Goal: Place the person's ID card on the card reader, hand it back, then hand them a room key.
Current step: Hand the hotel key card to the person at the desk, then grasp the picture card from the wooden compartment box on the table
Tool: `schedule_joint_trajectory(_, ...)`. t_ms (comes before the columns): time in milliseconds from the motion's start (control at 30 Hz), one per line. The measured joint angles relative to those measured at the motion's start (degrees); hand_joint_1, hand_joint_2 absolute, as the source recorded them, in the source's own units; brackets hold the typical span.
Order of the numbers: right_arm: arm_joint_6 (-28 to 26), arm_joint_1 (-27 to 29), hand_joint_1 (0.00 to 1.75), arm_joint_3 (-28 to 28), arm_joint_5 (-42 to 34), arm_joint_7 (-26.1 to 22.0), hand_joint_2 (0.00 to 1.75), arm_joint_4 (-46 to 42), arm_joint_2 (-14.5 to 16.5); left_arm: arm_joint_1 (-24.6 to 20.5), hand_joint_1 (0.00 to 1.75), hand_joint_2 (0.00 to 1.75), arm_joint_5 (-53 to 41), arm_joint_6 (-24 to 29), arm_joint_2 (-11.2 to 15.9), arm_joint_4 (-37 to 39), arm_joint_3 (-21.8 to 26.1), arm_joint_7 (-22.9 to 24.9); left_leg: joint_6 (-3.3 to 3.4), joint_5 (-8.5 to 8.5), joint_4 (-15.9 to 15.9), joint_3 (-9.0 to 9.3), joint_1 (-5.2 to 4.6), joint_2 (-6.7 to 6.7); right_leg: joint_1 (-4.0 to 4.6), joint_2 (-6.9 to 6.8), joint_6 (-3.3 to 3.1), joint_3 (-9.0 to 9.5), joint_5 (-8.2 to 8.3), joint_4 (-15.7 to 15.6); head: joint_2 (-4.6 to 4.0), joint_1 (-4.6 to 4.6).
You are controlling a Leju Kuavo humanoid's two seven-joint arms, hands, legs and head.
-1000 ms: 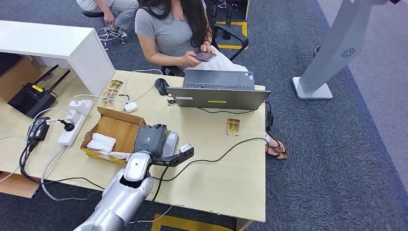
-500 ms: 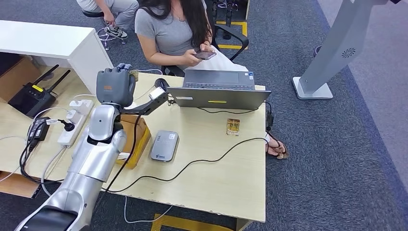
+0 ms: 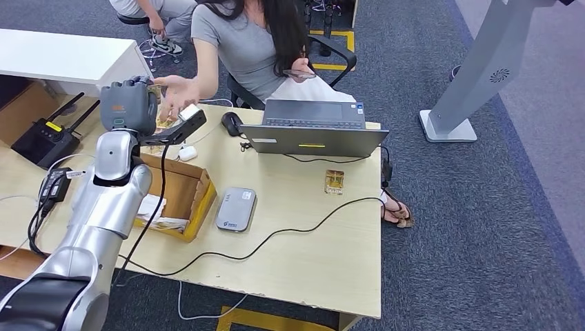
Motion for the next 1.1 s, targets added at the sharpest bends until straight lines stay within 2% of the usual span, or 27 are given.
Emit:
schedule_joint_trajectory(133, -0.05, -0.01, 0.00, -0.02, 0.08, 0.00, 0.00, 0.00, 0.00, -0.09, 1.75, 1.75, 0.15, 0.08, 0.02, 0.98, 0.20, -0.07, 0.00, 0.00, 0.00, 0.00, 0.00, 0.00, 0.00, 0.00, 0.00, 0.00, 0.00, 0.00, 0.00, 0.01)
schedule_joint_trajectory(267, -0.09, -0.03, 0.00, -0.05, 0.13, 0.00, 0.00, 0.00, 0.00, 0.02, 0.00, 1.75, 0.92, 0.64, 0.01, 1.77, 0.25, -0.66, 0.00, 0.00, 0.00, 0.00, 0.00, 0.00, 0.00, -0.01, 0.00, 0.00, 0.00, 0.00, -0.01, 0.00)
schedule_joint_trajectory(533, -0.22, -0.07, 0.00, -0.37, 0.14, 0.04, 0.00, 0.00, 0.00, 1.81, 0.00, 1.75, 1.74, 1.71, -0.66, 1.94, 0.25, -2.91, 0.00, 0.00, 0.00, 0.00, 0.00, 0.00, 0.00, 0.00, 0.00, 0.00, 0.00, 0.00, 0.00, 0.00)
schedule_joint_trajectory(667, -0.49, -0.07, 0.00, -0.92, -0.22, -0.05, 0.00, 0.00, 0.00, 5.76, 0.00, 1.75, 2.80, 2.58, -1.96, -2.83, 0.21, -5.43, 0.00, -0.01, 0.00, 0.01, -0.02, 0.01, -0.01, 0.01, 0.00, 0.00, 0.00, -0.01, 0.00, -0.01)
schedule_joint_trajectory(867, -1.55, -0.03, 0.00, -2.89, -2.55, -0.35, 0.00, 0.00, 0.02, 19.85, 0.00, 1.75, 2.28, 2.77, -4.28, -20.64, -2.77, -8.38, 0.09, -0.13, 0.00, -0.03, -0.04, 0.06, -0.05, 0.09, 0.05, -0.02, -0.04, -0.04, -0.01, 0.03)
schedule_joint_trajectory(1000, -2.20, 0.10, 0.00, -4.68, -4.06, -0.66, 0.00, 0.00, 0.08, 31.61, 0.00, 1.75, 1.52, 3.81, -3.88, -32.97, -5.81, -9.09, 0.06, -0.24, -0.02, -0.02, -0.04, 0.26, -0.05, 0.26, 0.04, -0.10, -0.07, -0.05, 0.00, 0.03)
schedule_joint_trajectory(1100, -2.48, 0.17, 0.00, -5.98, -4.84, -0.79, 0.00, 0.00, 0.14, 38.28, 0.00, 1.75, 1.27, 4.79, -3.07, -39.59, -7.15, -9.64, 0.06, -0.25, -0.02, -0.05, -0.03, 0.25, -0.05, 0.24, 0.05, -0.16, -0.11, -0.05, 0.00, 0.01)
